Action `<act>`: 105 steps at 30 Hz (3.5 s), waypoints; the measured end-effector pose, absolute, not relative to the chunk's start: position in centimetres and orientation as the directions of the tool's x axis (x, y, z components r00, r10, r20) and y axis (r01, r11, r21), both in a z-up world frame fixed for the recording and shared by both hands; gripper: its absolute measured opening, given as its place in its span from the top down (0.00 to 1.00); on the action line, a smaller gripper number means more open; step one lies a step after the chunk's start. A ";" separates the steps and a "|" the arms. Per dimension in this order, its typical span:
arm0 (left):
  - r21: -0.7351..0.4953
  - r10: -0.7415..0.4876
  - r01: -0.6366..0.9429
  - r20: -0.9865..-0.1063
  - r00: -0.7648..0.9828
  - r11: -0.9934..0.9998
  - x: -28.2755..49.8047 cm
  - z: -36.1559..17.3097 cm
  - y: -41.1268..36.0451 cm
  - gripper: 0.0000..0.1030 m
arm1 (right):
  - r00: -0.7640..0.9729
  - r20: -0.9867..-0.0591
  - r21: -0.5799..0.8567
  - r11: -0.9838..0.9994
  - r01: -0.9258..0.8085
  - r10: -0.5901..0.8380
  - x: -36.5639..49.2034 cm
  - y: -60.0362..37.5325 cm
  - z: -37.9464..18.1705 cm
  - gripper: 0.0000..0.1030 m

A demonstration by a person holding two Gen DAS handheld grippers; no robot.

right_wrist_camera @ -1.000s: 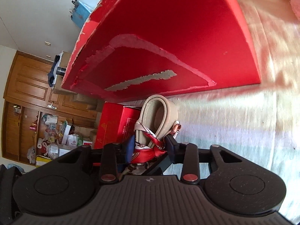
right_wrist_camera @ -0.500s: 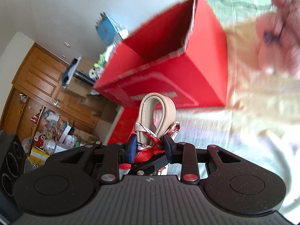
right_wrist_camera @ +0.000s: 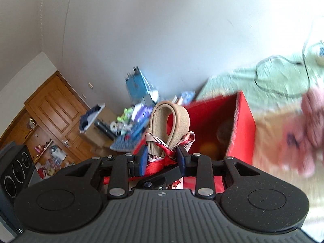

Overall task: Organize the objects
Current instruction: 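Lift the strap bundle with the right tool and carry it over the red box, then lower the strap bundle into the red box and open the right tool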

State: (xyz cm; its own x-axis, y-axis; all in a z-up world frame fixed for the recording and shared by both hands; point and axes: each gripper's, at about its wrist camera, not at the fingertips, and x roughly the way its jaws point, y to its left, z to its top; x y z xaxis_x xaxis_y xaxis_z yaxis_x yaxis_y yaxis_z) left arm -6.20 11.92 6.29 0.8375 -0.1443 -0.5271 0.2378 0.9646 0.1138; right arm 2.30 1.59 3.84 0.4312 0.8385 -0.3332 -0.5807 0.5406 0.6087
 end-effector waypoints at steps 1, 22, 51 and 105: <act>0.116 -0.147 0.238 -0.515 0.845 0.964 -5.8 6.7 12.4 0.74 | 0.437 -0.324 0.607 0.539 -0.584 0.839 2.8 2.1 4.3 0.68; -0.081 -0.229 0.247 -0.712 0.664 0.966 7.8 -0.2 27.1 0.74 | 0.318 -0.678 0.479 0.726 -0.493 0.663 14.1 18.1 -0.7 0.68; -0.099 -0.224 0.264 -0.838 0.497 0.959 11.2 -3.3 29.3 0.37 | 0.244 -0.870 0.311 0.861 -0.403 0.429 15.4 21.3 -4.7 0.78; 0.023 -0.092 0.210 -0.850 0.519 0.977 12.5 -4.1 28.4 0.19 | 0.457 -0.811 0.270 0.927 -0.261 0.365 14.0 19.8 -3.8 0.77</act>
State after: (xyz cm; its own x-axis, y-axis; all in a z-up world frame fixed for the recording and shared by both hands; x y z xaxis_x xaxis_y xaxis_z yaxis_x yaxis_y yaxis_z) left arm 12.49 28.36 -4.13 0.5192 -0.0916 -0.8497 0.2102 0.9774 0.0231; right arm 14.03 19.76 -3.78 0.4572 0.3647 -0.8112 -0.2611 0.9269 0.2696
